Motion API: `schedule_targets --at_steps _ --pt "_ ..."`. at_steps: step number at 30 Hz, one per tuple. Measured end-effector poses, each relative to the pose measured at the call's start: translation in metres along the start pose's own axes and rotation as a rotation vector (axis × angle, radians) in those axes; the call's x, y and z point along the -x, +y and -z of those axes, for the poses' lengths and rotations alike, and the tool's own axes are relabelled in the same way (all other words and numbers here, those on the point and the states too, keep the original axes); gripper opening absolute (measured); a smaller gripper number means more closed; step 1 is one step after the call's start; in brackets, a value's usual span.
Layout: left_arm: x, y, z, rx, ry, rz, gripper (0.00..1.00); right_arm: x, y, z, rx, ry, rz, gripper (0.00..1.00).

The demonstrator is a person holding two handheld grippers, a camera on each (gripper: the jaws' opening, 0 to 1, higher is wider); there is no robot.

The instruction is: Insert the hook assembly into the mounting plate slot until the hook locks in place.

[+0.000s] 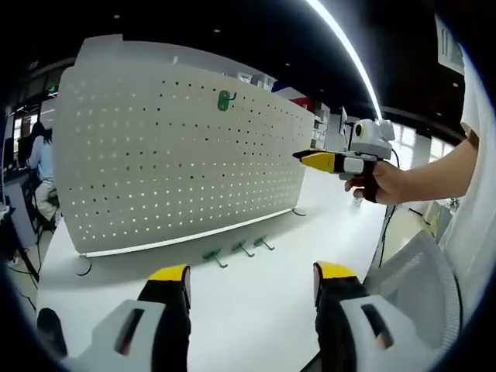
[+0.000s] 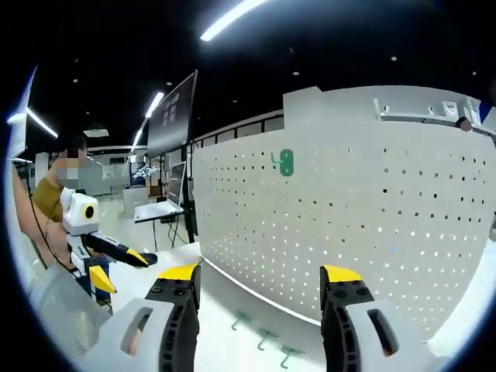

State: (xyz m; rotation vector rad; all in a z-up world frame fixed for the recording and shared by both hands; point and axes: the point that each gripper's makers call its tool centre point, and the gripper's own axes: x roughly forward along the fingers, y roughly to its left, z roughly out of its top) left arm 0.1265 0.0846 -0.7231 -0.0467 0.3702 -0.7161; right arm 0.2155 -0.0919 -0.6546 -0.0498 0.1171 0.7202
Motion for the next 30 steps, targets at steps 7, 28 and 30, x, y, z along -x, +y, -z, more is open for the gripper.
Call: schedule_targets --at_steps 7,28,30 --pt "0.003 0.003 -0.001 0.0 -0.001 -0.005 0.67 0.019 0.001 0.021 -0.008 0.052 -0.012 0.61" --pt "0.008 0.011 0.002 -0.001 0.004 -0.021 0.67 0.063 0.009 0.078 -0.043 0.18 -0.019 0.61" --pt "0.008 0.013 0.003 -0.001 0.006 -0.022 0.67 0.067 0.01 0.083 -0.036 0.197 -0.023 0.61"
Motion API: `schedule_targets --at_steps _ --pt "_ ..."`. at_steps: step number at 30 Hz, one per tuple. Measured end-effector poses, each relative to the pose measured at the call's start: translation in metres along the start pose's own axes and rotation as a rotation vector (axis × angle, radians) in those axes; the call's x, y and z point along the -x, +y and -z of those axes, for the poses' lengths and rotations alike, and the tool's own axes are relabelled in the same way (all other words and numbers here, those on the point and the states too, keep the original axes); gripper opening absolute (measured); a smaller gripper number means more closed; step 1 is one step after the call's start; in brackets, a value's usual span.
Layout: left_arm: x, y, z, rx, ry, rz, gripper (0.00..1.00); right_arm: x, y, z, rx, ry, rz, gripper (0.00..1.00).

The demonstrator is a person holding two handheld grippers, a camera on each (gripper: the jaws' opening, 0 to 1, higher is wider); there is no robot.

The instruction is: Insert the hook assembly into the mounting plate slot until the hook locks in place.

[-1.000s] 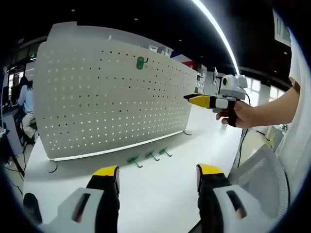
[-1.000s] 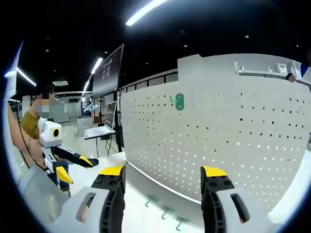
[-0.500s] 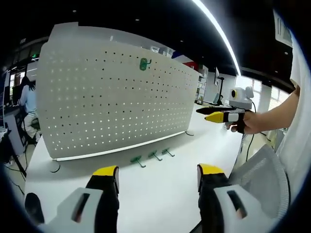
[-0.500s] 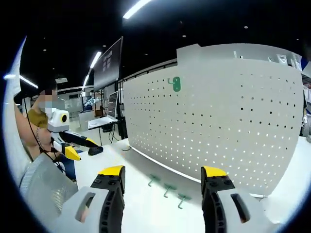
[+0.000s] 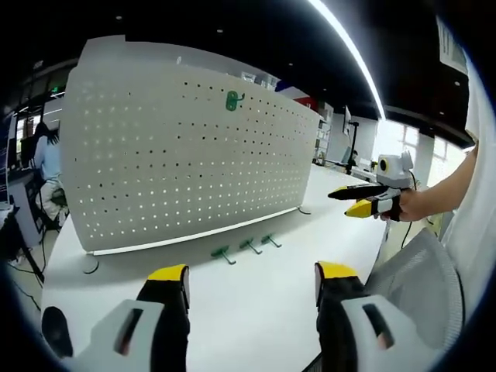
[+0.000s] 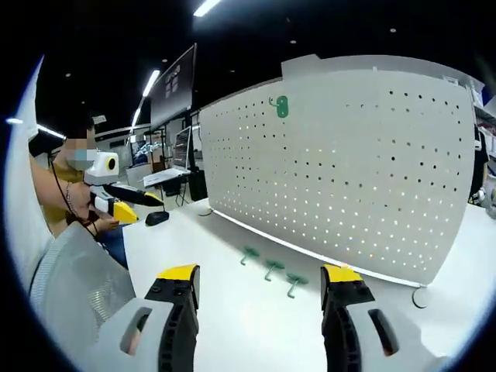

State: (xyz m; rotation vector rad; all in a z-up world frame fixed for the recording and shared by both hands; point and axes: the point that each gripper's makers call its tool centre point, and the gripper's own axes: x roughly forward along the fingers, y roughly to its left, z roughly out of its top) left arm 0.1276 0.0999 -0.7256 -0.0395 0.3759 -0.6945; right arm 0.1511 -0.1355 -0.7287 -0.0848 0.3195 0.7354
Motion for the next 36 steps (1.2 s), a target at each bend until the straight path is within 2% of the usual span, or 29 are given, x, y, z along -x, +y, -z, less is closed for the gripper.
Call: schedule_targets --at_steps 5,17,32,36 --pt "0.002 0.001 0.004 -0.007 0.007 0.002 0.68 0.009 0.002 0.013 0.011 0.034 -0.001 0.61" --pt "0.008 0.005 0.014 -0.006 0.026 0.002 0.68 0.023 0.0 0.037 -0.022 0.094 0.013 0.62" --pt "0.006 0.006 0.015 -0.012 0.033 0.009 0.69 0.024 0.001 0.035 -0.033 0.089 0.016 0.62" --pt "-0.002 0.01 0.021 -0.036 0.076 0.025 0.69 0.025 0.001 0.036 -0.033 0.091 0.015 0.62"
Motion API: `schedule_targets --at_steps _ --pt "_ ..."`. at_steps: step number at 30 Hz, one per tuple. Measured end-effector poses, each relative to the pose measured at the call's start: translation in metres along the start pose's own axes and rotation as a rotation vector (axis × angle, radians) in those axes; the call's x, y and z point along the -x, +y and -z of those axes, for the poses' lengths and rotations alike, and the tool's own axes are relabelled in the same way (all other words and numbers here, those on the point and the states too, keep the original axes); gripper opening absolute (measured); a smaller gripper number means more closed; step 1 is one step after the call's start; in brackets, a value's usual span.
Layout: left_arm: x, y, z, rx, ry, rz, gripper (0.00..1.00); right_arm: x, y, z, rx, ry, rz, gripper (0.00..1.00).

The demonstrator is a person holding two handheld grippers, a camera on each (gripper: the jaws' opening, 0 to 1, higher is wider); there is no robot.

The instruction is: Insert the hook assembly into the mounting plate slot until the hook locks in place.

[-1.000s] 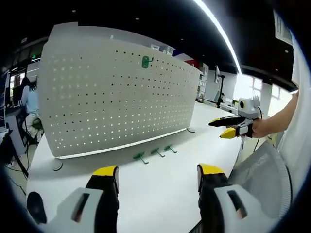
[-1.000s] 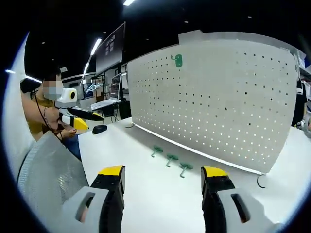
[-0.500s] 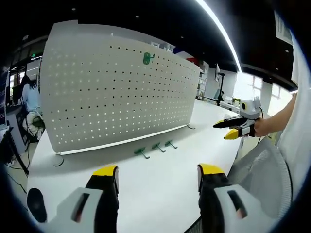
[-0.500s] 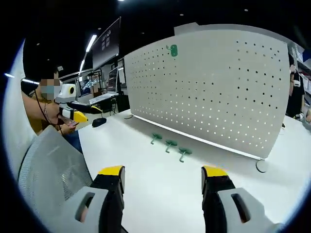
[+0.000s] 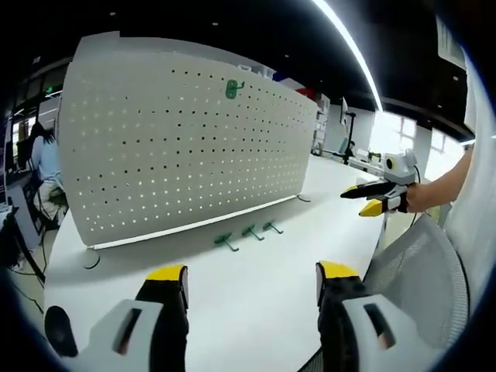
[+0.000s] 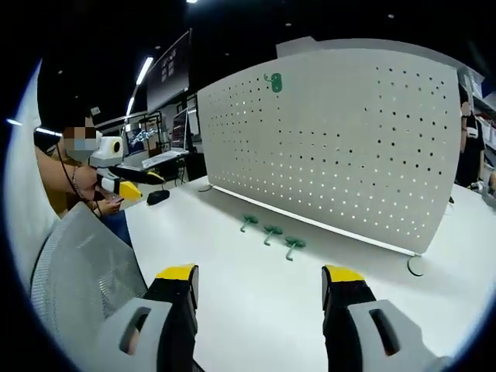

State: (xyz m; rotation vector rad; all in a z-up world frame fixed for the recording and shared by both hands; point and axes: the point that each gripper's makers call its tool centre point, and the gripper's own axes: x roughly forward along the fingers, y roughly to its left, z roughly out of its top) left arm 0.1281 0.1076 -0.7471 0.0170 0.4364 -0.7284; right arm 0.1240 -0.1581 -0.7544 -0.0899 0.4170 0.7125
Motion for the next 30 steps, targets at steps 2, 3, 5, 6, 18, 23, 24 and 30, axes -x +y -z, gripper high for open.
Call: schedule_targets --at_steps 2,3,5,6,18,23,24,30 --pt "-0.004 0.002 0.0 -0.008 0.009 0.006 0.69 0.001 0.0 0.001 0.002 0.004 -0.001 0.62" --pt "-0.007 0.002 -0.001 -0.017 0.015 0.014 0.69 0.001 0.0 0.001 0.003 0.005 -0.001 0.62" --pt "-0.01 0.003 -0.001 -0.03 0.025 0.022 0.69 0.002 0.0 0.001 -0.001 0.006 -0.001 0.62" --pt "-0.013 0.004 -0.002 -0.04 0.035 0.03 0.69 0.002 -0.001 0.001 0.001 0.007 -0.001 0.62" --pt "-0.04 0.013 0.001 -0.194 0.186 0.155 0.72 0.004 -0.001 0.001 -0.011 0.006 -0.01 0.62" --pt "-0.05 0.016 0.0 -0.212 0.216 0.183 0.75 0.007 -0.002 0.001 -0.026 -0.001 -0.013 0.63" --pt "-0.051 0.016 0.002 -0.228 0.232 0.197 0.75 0.007 -0.001 0.001 -0.038 -0.007 -0.016 0.63" --pt "-0.057 0.02 0.002 -0.272 0.271 0.227 0.78 0.007 0.001 0.003 -0.03 0.0 -0.023 0.65"
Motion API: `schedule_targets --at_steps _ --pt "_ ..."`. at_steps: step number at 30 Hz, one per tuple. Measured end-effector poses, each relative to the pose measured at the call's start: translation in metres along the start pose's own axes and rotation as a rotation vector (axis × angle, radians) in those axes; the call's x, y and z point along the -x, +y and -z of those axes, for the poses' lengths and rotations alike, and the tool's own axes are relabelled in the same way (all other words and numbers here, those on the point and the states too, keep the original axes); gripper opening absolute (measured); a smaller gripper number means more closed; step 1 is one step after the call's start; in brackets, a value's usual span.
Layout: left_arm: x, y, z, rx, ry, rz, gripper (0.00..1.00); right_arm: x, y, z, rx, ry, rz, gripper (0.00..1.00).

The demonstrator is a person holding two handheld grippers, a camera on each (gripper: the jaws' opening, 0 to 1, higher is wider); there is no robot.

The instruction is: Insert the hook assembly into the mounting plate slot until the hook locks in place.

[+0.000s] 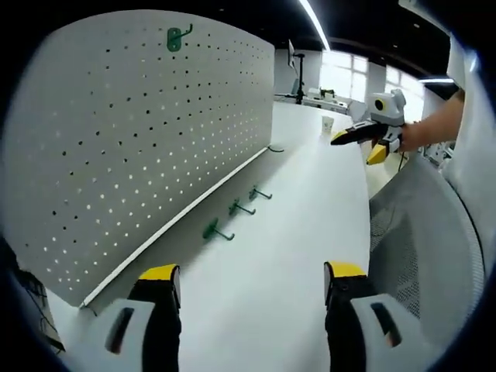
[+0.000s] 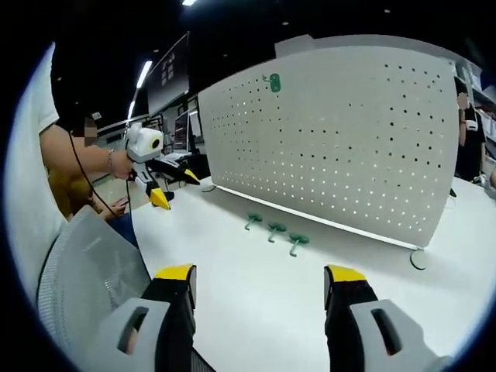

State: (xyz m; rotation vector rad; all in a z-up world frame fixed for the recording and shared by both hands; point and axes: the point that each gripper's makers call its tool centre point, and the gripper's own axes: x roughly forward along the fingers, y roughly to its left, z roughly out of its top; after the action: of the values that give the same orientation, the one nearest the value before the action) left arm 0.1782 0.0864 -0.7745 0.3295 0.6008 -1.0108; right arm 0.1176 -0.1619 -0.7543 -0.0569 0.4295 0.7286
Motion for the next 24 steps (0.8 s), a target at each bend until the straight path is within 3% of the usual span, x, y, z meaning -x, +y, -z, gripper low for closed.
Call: schedule_targets --at_steps 24 --pt "-0.032 0.025 -0.009 -0.101 0.086 0.083 0.87 0.003 0.008 0.008 -0.027 0.02 -0.026 0.73"
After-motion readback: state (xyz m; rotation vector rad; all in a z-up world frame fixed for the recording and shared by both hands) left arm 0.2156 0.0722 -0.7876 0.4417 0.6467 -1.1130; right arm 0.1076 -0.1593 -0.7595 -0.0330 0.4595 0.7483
